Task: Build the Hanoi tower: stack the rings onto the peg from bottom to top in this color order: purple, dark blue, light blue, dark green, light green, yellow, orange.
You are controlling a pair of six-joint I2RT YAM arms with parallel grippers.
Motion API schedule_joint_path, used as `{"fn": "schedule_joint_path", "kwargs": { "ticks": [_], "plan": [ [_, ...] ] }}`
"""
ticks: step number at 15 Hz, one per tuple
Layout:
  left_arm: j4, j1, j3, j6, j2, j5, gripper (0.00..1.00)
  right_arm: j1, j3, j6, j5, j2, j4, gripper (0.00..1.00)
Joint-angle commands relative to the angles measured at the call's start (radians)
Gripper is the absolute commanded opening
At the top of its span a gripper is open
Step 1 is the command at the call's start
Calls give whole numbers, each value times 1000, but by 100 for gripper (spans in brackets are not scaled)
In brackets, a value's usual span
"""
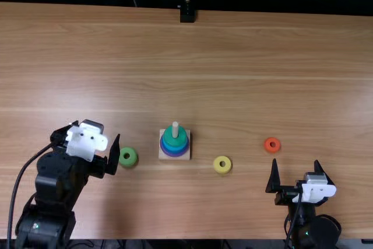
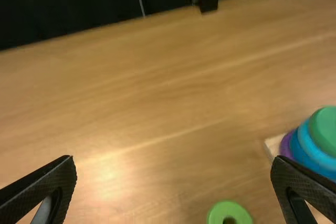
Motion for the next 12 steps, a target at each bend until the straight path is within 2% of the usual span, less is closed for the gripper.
{"fn": "schedule_joint_path", "kwargs": {
  "ticks": [1, 3, 4, 7, 10, 11, 12],
  "plan": [
    [0, -6, 61, 11, 62, 29, 100, -13, -16, -1, 11, -17, -26, 100],
    [0, -24, 87, 11, 199, 106, 100, -13, -16, -1, 9, -15, -26, 100],
    [-3, -47, 109, 11, 252, 123, 100, -13, -16, -1, 11, -17, -26, 100],
    [-112, -104, 213, 11, 389, 106, 100, -13, -16, -1, 11, -17, -26, 100],
    [-377, -105, 324, 4, 516, 62, 100, -13, -16, -1, 9, -17, -26, 100],
    [-434, -105, 341, -11, 554, 60, 100, -13, -16, -1, 11, -15, -26, 100],
    [-458, -104, 348, -22, 584, 73, 100, -13, -16, -1, 11, -17, -26, 100]
  ]
}}
